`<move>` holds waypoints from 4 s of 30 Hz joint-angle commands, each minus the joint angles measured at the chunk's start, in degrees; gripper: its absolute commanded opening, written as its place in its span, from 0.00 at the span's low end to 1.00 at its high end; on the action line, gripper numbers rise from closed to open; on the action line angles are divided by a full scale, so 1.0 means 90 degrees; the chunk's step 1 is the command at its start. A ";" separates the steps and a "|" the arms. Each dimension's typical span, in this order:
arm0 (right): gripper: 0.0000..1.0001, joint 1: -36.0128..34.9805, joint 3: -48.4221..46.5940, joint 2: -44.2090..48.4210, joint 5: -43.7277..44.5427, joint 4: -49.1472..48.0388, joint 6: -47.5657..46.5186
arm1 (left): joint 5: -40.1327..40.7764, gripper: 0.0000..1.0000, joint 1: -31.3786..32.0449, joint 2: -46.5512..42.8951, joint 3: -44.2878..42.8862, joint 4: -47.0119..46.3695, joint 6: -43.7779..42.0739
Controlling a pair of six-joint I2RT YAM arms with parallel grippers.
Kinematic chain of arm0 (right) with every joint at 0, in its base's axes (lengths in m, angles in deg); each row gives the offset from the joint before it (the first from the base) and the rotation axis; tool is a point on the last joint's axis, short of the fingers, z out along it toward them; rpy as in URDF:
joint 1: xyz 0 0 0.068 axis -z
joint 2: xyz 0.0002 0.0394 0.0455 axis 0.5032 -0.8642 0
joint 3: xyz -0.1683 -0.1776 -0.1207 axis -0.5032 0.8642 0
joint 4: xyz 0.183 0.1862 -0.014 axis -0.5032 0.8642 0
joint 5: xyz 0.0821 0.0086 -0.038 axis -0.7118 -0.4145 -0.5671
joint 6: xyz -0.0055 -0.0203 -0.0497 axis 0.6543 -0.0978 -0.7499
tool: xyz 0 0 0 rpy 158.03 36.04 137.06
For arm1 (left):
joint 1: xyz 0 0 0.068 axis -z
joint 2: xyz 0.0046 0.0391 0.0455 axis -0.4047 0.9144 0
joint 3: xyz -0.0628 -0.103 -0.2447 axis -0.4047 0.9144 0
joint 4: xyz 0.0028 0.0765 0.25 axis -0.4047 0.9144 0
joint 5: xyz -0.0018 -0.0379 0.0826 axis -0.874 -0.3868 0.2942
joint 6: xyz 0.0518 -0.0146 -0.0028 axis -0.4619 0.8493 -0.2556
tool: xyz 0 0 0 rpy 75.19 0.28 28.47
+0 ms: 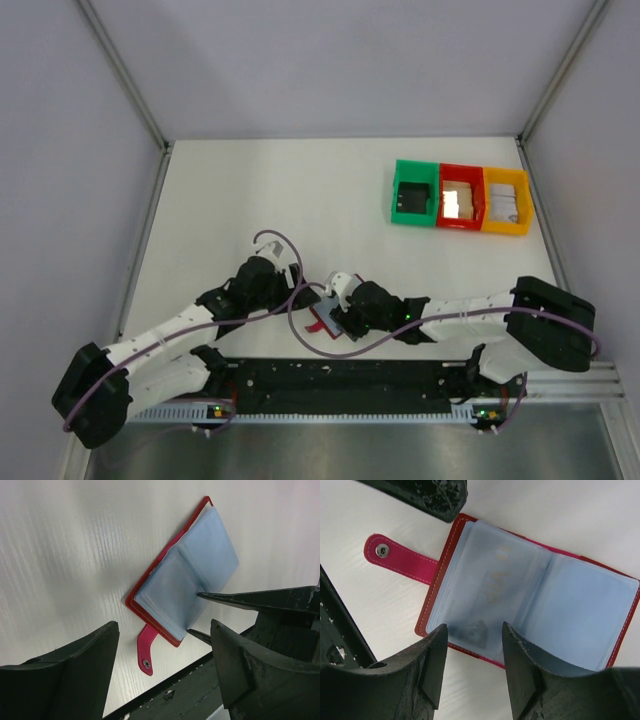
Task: Take the credit cards out of the card holder
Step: Remove the credit card from the card holder.
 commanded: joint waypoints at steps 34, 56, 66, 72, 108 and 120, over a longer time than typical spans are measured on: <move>0.00 0.0328 0.0372 -0.0471 -0.0179 -0.0964 0.1382 | -0.0525 0.78 -0.0012 0.1727 -0.0623 -0.1259 -0.0109; 0.00 0.0485 0.0450 -0.0062 -0.0052 -0.1081 0.1450 | -0.1160 0.73 0.0134 0.2265 -0.0868 -0.1581 0.0076; 0.36 0.0504 0.0508 0.1344 0.0689 -0.0458 0.1353 | -0.1473 0.74 0.0271 0.2529 -0.1101 -0.1894 0.0360; 0.38 0.0514 0.0791 0.2418 0.1217 0.0021 0.1362 | -0.1493 0.73 0.0310 0.2617 -0.1394 -0.1651 0.0273; 0.44 0.0338 0.0489 0.1579 0.0075 -0.0252 0.0747 | -0.0281 0.54 0.0105 0.1952 -0.0964 -0.0243 -0.0294; 0.44 0.0338 0.0587 0.1726 0.0124 -0.0173 0.0776 | -0.0477 0.53 0.0096 0.2168 -0.1102 -0.0361 -0.0245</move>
